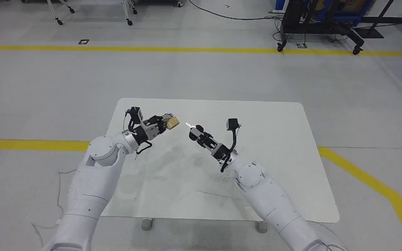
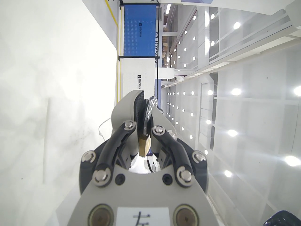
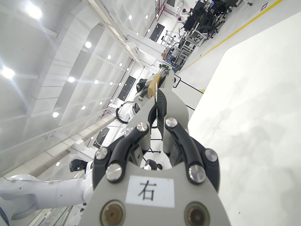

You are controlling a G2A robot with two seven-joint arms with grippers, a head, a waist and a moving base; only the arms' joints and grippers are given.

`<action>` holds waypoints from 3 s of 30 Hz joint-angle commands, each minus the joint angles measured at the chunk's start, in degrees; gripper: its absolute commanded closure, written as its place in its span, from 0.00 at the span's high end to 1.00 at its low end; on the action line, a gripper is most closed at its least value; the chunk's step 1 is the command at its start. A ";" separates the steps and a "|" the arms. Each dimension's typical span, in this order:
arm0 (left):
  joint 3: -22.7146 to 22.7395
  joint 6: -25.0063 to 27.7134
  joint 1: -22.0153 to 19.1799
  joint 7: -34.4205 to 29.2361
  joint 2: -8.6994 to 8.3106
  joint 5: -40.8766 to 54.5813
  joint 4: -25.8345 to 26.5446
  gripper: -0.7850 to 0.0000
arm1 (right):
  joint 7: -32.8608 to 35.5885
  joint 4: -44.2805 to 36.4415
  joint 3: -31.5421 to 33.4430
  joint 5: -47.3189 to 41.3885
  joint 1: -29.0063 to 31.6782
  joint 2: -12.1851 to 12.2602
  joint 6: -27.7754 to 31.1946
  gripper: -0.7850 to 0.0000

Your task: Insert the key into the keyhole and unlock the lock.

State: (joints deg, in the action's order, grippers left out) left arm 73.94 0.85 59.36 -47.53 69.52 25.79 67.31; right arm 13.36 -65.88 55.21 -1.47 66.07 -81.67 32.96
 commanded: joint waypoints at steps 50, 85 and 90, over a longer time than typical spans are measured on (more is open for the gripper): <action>0.34 -1.15 3.96 7.77 -0.58 -3.53 5.92 0.00 | -8.10 -9.43 -4.08 -2.05 3.21 -3.19 -19.39 0.00; -0.27 0.61 3.17 5.30 -0.88 -4.88 5.11 0.00 | -8.77 -9.20 -3.51 1.26 3.28 -4.38 -19.70 0.00; -0.60 0.73 3.29 5.27 -0.89 -5.17 5.29 0.00 | -8.89 -8.97 -3.70 1.46 2.83 -4.68 -20.00 0.00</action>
State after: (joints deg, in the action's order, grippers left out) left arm 73.39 1.59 62.63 -42.34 68.63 20.68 72.57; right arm 4.49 -74.95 51.53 0.04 69.04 -86.29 13.02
